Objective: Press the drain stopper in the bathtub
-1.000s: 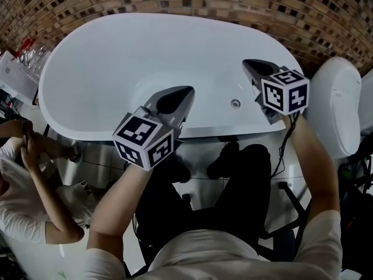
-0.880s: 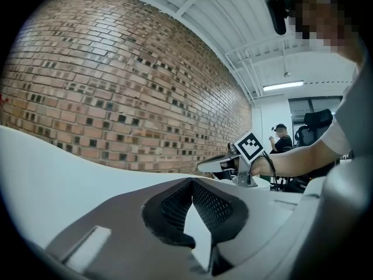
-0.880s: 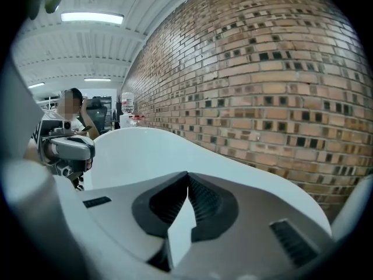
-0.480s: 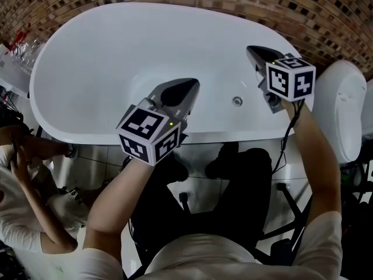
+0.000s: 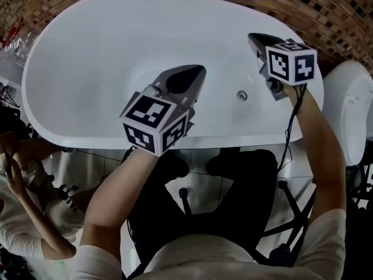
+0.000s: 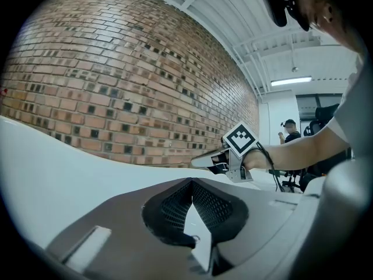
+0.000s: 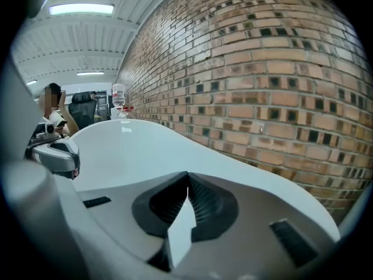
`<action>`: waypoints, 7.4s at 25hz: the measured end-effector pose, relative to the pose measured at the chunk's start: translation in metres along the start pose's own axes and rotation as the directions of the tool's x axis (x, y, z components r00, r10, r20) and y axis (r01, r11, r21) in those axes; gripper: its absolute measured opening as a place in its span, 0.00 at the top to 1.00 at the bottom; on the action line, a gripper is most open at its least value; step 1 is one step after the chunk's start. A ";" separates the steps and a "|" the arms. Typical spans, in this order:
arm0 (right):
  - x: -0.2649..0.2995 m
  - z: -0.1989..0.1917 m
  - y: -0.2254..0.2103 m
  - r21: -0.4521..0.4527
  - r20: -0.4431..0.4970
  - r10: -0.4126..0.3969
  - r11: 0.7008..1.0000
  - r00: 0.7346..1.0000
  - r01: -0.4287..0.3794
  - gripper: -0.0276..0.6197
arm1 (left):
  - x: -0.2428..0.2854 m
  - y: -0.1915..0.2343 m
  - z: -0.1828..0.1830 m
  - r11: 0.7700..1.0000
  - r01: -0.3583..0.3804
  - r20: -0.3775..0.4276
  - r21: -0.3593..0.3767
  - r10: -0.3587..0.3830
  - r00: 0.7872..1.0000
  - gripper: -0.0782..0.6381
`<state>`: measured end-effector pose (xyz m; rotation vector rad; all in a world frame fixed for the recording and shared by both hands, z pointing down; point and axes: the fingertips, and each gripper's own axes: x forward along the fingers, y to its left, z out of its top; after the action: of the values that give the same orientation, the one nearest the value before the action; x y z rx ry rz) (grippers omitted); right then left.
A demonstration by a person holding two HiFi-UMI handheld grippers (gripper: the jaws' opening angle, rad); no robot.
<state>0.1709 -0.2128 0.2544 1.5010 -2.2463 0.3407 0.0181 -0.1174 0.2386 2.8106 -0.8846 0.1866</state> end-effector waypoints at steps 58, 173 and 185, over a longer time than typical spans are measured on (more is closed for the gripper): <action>0.212 -0.394 -0.104 -0.086 -0.708 -0.013 0.994 0.706 -0.067 0.93 | 0.119 0.064 -0.182 0.977 0.058 -0.358 -0.203 -0.129 0.925 0.89; 0.054 -0.195 -0.097 -0.013 -0.469 -0.123 0.991 0.875 0.133 0.93 | 0.043 0.044 -0.040 0.987 -0.109 -0.122 -0.114 0.095 0.988 0.89; -0.006 -0.149 -0.060 -0.008 -0.349 -0.143 0.989 0.926 0.150 0.93 | -0.010 0.000 -0.013 0.992 -0.096 -0.058 -0.085 0.091 0.994 0.89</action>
<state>0.2582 -0.1678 0.3817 1.4748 -1.8481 0.5372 0.0091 -0.1085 0.2493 2.6731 -0.9881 0.2299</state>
